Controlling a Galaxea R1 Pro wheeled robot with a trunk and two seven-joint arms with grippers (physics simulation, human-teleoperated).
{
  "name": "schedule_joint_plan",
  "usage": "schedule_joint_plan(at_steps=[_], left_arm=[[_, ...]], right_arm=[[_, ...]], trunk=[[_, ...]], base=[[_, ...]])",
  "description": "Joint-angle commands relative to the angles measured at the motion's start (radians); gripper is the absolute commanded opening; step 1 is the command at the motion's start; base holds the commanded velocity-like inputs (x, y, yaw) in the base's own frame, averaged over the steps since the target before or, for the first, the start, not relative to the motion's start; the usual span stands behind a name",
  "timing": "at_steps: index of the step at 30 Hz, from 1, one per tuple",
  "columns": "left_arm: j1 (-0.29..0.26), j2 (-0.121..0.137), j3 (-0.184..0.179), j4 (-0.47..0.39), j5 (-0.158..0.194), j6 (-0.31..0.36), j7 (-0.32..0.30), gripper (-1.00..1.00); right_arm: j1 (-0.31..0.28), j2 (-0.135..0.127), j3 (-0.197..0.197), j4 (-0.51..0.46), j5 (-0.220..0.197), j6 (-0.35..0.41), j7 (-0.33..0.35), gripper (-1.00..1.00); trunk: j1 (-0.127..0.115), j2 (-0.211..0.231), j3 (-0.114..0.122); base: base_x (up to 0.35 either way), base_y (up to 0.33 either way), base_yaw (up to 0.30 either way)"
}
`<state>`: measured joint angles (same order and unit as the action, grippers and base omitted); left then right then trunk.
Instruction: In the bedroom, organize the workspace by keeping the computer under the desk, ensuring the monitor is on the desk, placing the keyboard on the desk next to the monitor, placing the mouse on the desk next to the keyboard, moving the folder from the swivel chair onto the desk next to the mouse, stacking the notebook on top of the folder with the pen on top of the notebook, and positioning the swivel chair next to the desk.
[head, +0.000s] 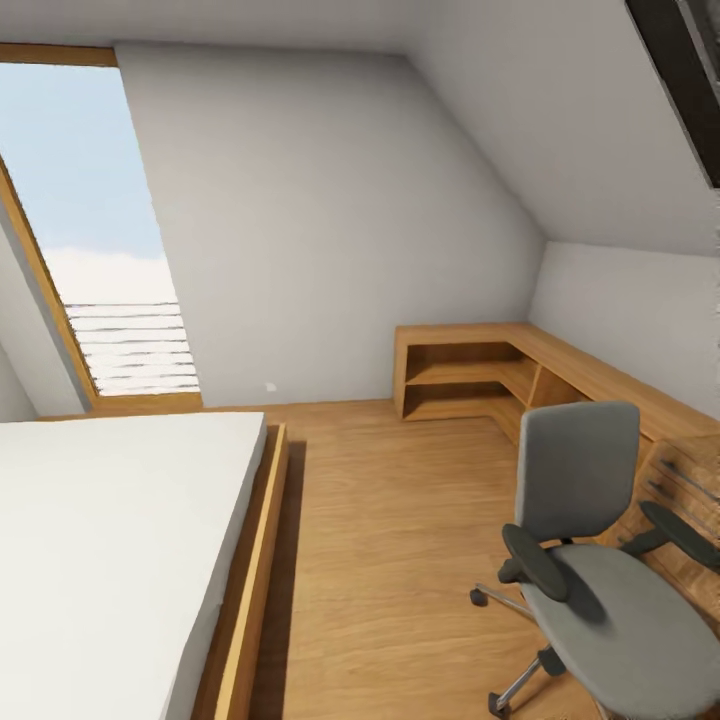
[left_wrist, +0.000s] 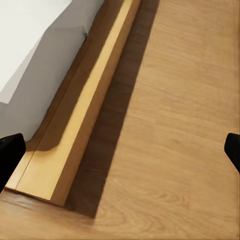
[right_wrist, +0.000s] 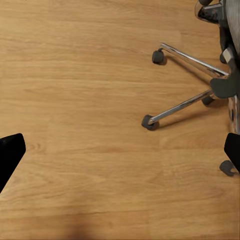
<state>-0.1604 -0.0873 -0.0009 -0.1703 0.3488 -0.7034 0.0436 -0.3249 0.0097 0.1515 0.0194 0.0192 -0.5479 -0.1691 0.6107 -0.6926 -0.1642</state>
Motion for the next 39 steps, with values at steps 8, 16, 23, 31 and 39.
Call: schedule_joint_plan(at_steps=[8, 16, 23, 31, 39], left_arm=[[-0.001, 0.004, 0.002, 0.018, 0.001, -0.01, 0.005, 1.0], [-0.001, 0.008, 0.002, 0.02, 0.001, -0.009, 0.004, 1.0], [-0.001, 0.008, 0.002, 0.021, 0.001, -0.007, 0.005, 1.0], [-0.001, 0.008, 0.001, 0.022, 0.001, -0.006, 0.004, 1.0], [-0.001, 0.006, 0.0, 0.023, 0.0, -0.005, 0.004, 1.0]], right_arm=[[-0.001, -0.002, 0.008, 0.002, 0.001, -0.003, -0.01, 1.0], [-0.001, -0.002, 0.007, 0.002, 0.001, -0.003, -0.009, 1.0], [-0.001, -0.002, 0.008, 0.002, 0.001, -0.004, -0.009, 1.0], [-0.001, -0.002, 0.008, 0.002, 0.002, -0.004, -0.009, 1.0], [-0.002, -0.001, 0.008, 0.002, 0.002, -0.004, -0.009, 1.0]], trunk=[[0.0, -0.001, 0.002], [0.0, -0.001, 0.002], [0.0, -0.001, 0.002], [0.0, -0.001, 0.002], [0.0, -0.001, 0.002]], base=[[0.0, 0.0, -0.049], [0.086, -0.025, -0.004], [0.259, -0.107, -0.001], [0.289, -0.081, 0.0], [0.269, -0.008, 0.098]])
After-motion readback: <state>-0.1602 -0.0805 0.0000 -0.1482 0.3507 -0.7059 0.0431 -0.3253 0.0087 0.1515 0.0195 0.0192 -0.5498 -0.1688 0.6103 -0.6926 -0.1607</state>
